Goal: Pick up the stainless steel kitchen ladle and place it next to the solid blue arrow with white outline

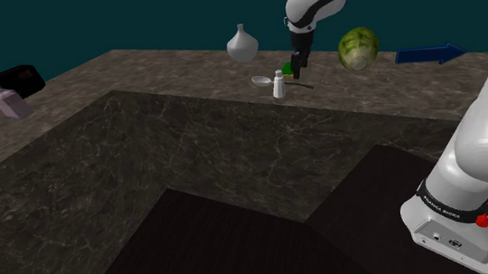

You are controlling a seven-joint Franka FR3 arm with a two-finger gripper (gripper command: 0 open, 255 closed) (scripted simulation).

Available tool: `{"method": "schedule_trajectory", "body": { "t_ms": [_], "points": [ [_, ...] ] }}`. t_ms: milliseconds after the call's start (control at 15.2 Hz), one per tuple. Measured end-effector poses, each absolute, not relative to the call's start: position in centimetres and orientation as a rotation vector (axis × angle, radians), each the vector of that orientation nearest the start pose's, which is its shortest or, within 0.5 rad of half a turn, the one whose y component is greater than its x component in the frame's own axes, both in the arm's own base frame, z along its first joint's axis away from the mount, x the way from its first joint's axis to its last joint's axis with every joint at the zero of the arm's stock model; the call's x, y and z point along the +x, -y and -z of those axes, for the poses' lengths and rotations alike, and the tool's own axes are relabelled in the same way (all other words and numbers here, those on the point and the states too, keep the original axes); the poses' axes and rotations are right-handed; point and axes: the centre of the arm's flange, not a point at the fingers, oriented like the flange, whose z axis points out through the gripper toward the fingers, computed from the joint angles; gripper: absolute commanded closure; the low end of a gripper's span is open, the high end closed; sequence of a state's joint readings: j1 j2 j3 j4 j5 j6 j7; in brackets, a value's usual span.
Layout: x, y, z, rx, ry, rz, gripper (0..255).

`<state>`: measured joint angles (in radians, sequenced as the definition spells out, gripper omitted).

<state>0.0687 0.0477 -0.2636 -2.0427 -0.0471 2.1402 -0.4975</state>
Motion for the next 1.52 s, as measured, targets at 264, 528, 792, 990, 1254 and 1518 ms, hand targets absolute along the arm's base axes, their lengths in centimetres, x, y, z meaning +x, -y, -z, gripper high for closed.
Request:
{"method": "schedule_trajectory", "body": {
  "t_ms": [264, 528, 792, 990, 1254, 1518],
  "points": [
    [59.8, 11.6, -40.4, -3.159, 0.634, 0.063, 0],
    [64.5, 12.1, -38.5, -3.148, 0.744, 0.076, 0],
    [66.1, 12.0, -36.8, -3.143, 0.779, 0.082, 0],
    [66.3, 12.3, -35.1, -3.143, 0.781, 0.082, 0],
    [66.4, 12.4, -33.8, -3.143, 0.781, 0.082, 0],
    [66.4, 12.4, -33.7, -3.143, 0.781, 0.082, 0]
  ]
}}
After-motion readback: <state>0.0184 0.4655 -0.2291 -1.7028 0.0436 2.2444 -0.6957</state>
